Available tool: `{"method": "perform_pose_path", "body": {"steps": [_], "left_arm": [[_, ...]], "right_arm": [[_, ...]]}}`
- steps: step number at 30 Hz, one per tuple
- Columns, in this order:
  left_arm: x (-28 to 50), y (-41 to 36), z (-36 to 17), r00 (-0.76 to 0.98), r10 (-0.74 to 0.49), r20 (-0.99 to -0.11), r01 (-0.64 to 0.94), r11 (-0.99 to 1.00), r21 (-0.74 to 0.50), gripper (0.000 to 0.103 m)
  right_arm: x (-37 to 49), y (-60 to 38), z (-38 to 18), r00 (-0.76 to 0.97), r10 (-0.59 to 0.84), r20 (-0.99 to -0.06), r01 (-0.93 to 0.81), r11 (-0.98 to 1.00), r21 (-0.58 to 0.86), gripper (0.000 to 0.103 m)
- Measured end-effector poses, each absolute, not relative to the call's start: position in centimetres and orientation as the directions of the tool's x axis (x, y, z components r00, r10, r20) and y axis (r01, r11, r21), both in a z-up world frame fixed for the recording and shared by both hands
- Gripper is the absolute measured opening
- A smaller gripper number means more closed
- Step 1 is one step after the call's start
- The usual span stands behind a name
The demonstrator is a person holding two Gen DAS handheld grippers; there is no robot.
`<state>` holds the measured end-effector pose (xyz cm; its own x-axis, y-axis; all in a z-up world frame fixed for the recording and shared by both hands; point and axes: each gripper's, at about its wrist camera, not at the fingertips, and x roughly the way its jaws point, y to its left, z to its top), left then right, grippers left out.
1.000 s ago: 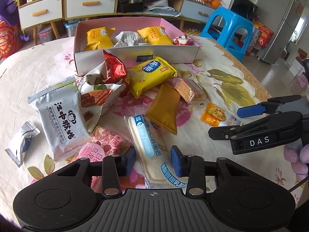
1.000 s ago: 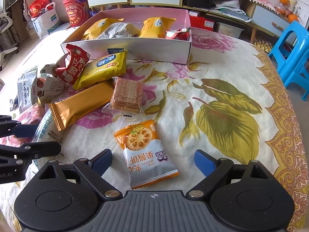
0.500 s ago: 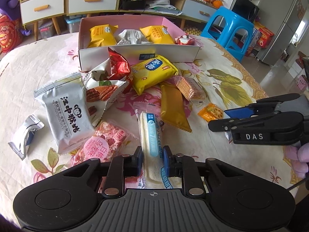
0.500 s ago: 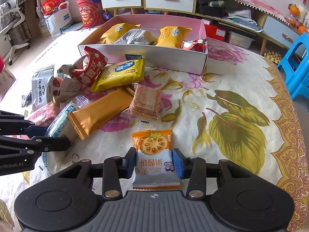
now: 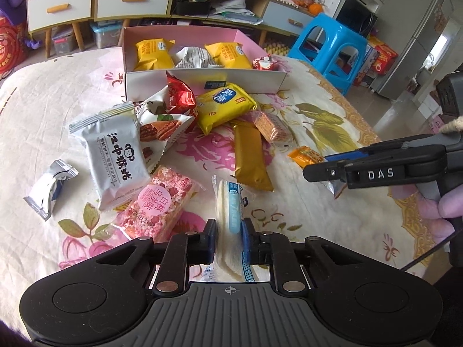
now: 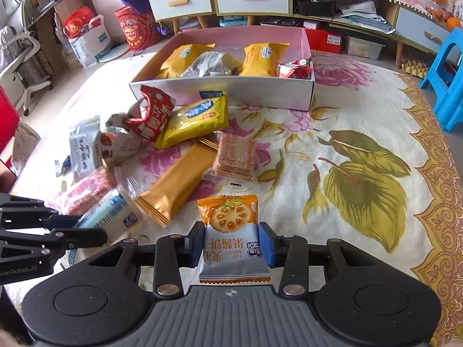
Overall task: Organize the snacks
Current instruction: 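Carry the white stick pack and lotus biscuit pack over the pink box with both tools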
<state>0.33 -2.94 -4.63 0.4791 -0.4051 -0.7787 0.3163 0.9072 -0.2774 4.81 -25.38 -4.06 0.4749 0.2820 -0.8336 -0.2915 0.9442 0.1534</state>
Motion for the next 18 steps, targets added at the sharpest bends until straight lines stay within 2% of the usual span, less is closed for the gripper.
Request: {"method": "perform_pose_path", "body": {"steps": [18], "left_arm": [[-0.4, -2.5, -1.7, 0.515, -0.460, -0.724, 0.331, 0.885, -0.327, 0.015]], "right_arm": [[4.8, -26.2, -1.2, 0.504, 0.362, -0.784, -0.262, 0.929, 0.261, 0.032]]}}
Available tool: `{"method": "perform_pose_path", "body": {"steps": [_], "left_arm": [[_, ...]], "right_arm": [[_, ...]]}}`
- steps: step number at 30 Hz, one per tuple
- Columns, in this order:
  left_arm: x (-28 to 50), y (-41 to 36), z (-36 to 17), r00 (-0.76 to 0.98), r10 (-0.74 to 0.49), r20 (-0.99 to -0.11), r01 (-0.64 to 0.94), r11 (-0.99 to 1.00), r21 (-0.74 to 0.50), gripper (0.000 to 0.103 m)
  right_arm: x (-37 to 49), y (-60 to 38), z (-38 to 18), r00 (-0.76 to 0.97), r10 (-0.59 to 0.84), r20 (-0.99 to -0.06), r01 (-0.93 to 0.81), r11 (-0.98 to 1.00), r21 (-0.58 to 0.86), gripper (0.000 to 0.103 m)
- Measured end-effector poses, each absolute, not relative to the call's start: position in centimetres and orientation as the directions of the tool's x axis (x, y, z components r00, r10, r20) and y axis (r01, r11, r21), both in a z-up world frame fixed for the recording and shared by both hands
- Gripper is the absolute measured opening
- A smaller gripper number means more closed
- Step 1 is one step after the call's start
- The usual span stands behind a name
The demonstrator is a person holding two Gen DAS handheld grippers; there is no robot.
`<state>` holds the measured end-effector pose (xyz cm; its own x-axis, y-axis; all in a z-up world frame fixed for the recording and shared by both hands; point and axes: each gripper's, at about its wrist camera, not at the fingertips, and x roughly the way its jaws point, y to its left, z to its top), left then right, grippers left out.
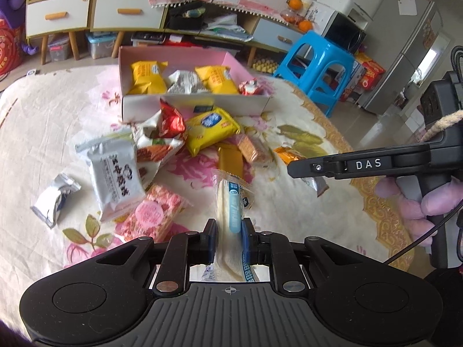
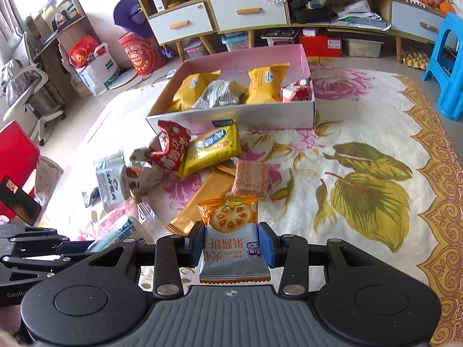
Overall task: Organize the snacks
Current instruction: 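Carry the white stick pack and lotus biscuit pack over the pink box with both tools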
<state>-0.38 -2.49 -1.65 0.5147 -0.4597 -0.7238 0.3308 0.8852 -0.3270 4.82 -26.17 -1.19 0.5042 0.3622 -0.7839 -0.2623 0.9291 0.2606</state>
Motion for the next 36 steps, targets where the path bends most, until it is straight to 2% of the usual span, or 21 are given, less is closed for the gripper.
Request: {"method": "perform_pose_path", "body": {"steps": [18, 26, 36], "left_arm": [[4.5, -2.4, 2.5, 0.656, -0.426, -0.623, 0.261, 0.903, -0.342, 0.015], [7.4, -2.0, 2.5, 0.689, -0.384, -0.615, 0.202, 0.916, -0.346, 0.015], [13.3, -0.6, 1.5, 0.693, -0.316, -0.648, 0.110, 0.935, -0.338, 0.015]], "right_arm": [[8.9, -26.8, 2.8, 0.606, 0.393, -0.691, -0.197, 0.916, 0.348, 0.032], [11.1, -26.5, 2.5, 0.621, 0.389, -0.681, -0.159, 0.912, 0.377, 0.032], [14.9, -26.6, 2.0, 0.630, 0.392, -0.671, -0.107, 0.899, 0.425, 0.032]]}}
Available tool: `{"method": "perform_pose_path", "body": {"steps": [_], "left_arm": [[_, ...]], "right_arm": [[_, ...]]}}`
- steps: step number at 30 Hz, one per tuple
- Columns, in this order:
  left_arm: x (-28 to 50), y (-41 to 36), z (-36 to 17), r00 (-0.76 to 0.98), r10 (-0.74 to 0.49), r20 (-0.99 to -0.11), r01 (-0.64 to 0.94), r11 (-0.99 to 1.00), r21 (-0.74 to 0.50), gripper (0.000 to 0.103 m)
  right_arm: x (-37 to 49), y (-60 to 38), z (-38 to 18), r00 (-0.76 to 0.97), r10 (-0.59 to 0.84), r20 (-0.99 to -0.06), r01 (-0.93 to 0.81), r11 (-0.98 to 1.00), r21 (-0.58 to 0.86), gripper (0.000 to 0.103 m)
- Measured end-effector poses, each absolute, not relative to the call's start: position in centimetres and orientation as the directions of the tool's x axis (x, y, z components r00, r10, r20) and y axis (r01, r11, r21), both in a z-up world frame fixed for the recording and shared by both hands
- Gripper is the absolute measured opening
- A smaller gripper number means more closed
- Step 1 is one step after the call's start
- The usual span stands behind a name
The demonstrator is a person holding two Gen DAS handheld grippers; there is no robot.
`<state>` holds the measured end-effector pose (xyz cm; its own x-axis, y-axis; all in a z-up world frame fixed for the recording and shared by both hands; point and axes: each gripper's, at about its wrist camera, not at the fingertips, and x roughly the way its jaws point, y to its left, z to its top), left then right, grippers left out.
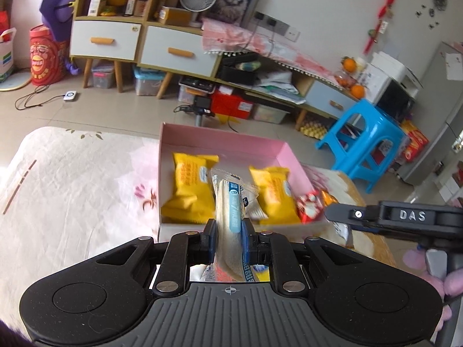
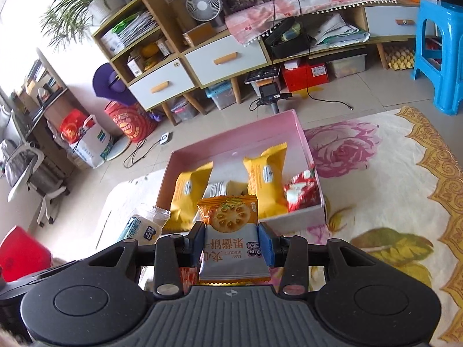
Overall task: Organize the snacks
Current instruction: 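Carry the white stick pack and lotus biscuit pack over the pink box with both tools, then open both grippers to drop the two packs into the box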
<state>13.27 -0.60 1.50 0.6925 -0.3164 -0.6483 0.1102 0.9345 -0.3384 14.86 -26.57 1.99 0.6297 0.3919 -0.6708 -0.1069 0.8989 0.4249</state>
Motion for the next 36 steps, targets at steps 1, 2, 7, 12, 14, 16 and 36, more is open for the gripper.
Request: {"method": "perform_pose_path", "body": {"steps": [1, 2, 7, 12, 14, 16, 36], "left_arm": [[14.0, -0.6, 1.4, 0.697, -0.309, -0.647, 0.104, 0.936, -0.336, 0.015], [14.7, -0.7, 1.2, 0.700, -0.303, -0.647, 0.099, 0.938, -0.333, 0.015], [18.3, -1.6, 0.3, 0.702, -0.288, -0.651, 0.071, 0.938, -0.339, 0.015], [21.2, -3.3, -0.6, 0.711, -0.267, -0.651, 0.079, 0.950, -0.303, 0.015], [22.1, -3.7, -0.9, 0.713, -0.263, -0.650, 0.078, 0.951, -0.299, 0.015], [22.9, -4.0, -1.2, 0.713, -0.254, -0.653, 0.069, 0.953, -0.294, 0.015], [23.8, -4.7, -1.6, 0.728, -0.230, -0.646, 0.106, 0.968, -0.226, 0.052]], "right_arm": [[15.4, -26.6, 1.9, 0.633, 0.391, -0.668, -0.103, 0.898, 0.428, 0.032], [15.9, -26.6, 1.8, 0.636, 0.391, -0.666, -0.099, 0.896, 0.432, 0.032], [18.9, -26.6, 0.8, 0.639, 0.394, -0.661, -0.077, 0.887, 0.455, 0.032], [21.9, -26.5, 0.1, 0.655, 0.382, -0.651, -0.058, 0.885, 0.462, 0.032], [23.0, -26.5, -0.3, 0.660, 0.373, -0.652, -0.048, 0.887, 0.459, 0.032], [24.0, -26.4, -0.7, 0.661, 0.367, -0.655, -0.042, 0.889, 0.457, 0.032], [25.5, -26.3, -1.3, 0.678, 0.330, -0.657, 0.000, 0.894, 0.449, 0.059]]}}
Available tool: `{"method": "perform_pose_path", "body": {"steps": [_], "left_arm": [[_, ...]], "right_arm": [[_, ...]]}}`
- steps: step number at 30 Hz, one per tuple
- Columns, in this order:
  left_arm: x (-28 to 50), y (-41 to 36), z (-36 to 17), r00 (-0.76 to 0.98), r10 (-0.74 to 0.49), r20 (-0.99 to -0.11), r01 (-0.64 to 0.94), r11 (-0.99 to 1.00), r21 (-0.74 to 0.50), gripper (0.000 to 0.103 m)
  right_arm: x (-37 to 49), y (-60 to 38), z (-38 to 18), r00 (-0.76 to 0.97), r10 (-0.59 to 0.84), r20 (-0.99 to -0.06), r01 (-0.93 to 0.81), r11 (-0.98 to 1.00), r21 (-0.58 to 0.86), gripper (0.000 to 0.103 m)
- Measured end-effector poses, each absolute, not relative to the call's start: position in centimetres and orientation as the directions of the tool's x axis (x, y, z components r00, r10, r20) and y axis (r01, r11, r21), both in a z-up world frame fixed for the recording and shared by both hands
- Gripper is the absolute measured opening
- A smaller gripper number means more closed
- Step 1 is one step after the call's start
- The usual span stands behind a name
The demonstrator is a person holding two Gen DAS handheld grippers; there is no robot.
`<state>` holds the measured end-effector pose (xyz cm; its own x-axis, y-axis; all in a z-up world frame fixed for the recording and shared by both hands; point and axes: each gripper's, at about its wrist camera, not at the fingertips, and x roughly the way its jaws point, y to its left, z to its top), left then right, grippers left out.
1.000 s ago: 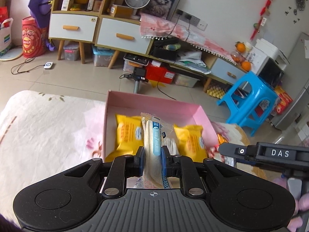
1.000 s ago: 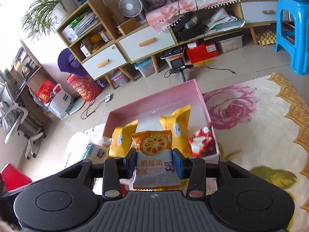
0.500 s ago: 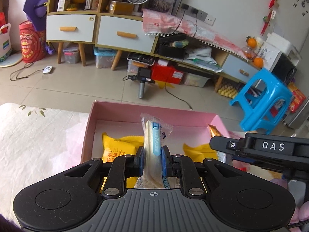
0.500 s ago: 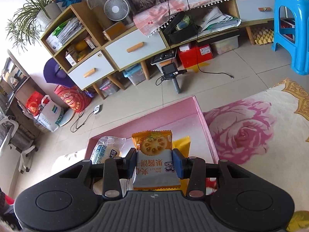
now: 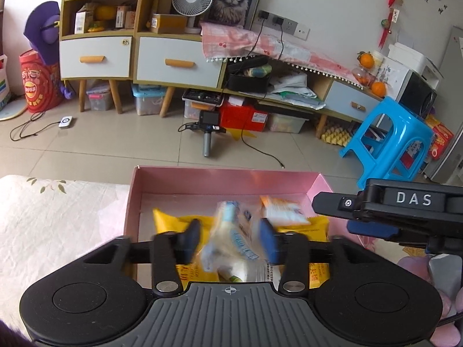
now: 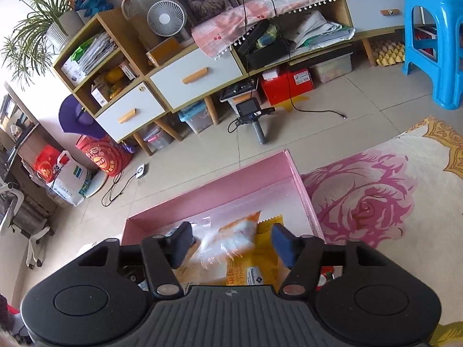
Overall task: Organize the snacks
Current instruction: 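Open both grippers to drop the two packs into the box, then withdraw both tools from the box back over the snack pile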
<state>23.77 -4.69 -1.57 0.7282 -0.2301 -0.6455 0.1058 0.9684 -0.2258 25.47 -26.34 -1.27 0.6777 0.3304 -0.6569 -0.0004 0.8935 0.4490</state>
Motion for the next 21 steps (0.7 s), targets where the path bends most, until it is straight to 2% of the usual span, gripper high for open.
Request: {"method": "perform_pose_path", "body": {"steps": [2, 7, 21], "left_arm": [[23.4, -4.6, -1.2, 0.730, -0.236, -0.642, 0.109, 0.967, -0.232, 0.057], [22.0, -4.7, 0.0, 0.723, -0.249, -0.644, 0.134, 0.966, -0.222, 0.071], [15.2, -3.7, 2.1, 0.713, -0.243, -0.657, 0.180, 0.970, -0.164, 0.088]], "right_arm": [[25.1, -26.4, -0.9, 0.680, 0.326, -0.657, -0.002, 0.897, 0.443, 0.064], [23.9, -26.7, 0.4, 0.686, 0.319, -0.655, -0.010, 0.903, 0.429, 0.070], [17.6, -27.1, 2.8, 0.691, 0.315, -0.651, -0.056, 0.921, 0.386, 0.084]]}}
